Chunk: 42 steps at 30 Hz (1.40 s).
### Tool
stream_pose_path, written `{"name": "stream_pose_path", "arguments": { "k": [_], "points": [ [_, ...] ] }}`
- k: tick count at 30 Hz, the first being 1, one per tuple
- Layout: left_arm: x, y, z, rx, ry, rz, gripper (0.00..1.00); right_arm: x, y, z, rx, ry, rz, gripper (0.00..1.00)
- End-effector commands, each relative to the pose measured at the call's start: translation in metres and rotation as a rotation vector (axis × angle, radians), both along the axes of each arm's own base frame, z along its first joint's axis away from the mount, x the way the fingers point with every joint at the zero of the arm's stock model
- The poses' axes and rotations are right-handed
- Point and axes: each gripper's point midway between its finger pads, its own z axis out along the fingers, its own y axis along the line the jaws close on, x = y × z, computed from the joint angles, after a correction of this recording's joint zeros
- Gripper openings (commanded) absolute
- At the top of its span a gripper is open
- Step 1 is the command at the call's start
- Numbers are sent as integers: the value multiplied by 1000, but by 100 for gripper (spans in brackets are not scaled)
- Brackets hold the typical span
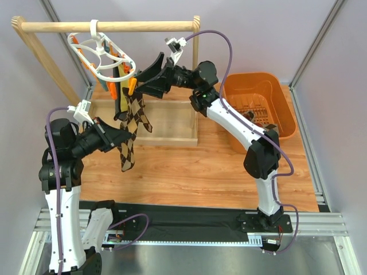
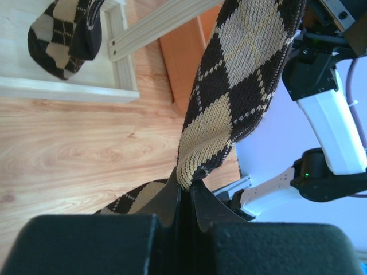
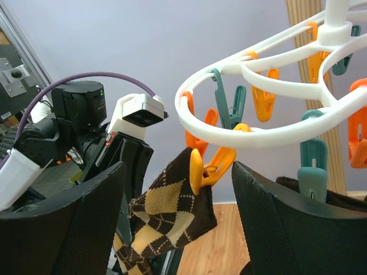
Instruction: Remove the socks clipped to the hanger
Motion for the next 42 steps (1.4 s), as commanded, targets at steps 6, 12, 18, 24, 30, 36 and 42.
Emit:
{"name": "stream_pose_path", "arguments": {
  "k": [6,12,18,24,30,36,42],
  "points": [
    [-2,-9,18,-70,-52,-57,0,-10,5,10,25,-4,68,75],
    [-2,-11,15,-72,-50,-69,0,-21,12,15,34,-15,110,75],
    [-2,-11,14,-73,-51,-76,0,-22,13,21,65,-8,133,71],
    [0,-11,11,-73,-43,-73,0,-21,12,25,79,11,130,58],
    [1,-11,9,-77,-41,-75,0,-19,14,27,81,27,124,53],
    [3,-10,2,-78,-29,-70,0,-18,15,32,89,55,120,56],
    [5,-8,0,-69,-30,-58,0,-15,20,29,74,84,117,31]
  ]
}}
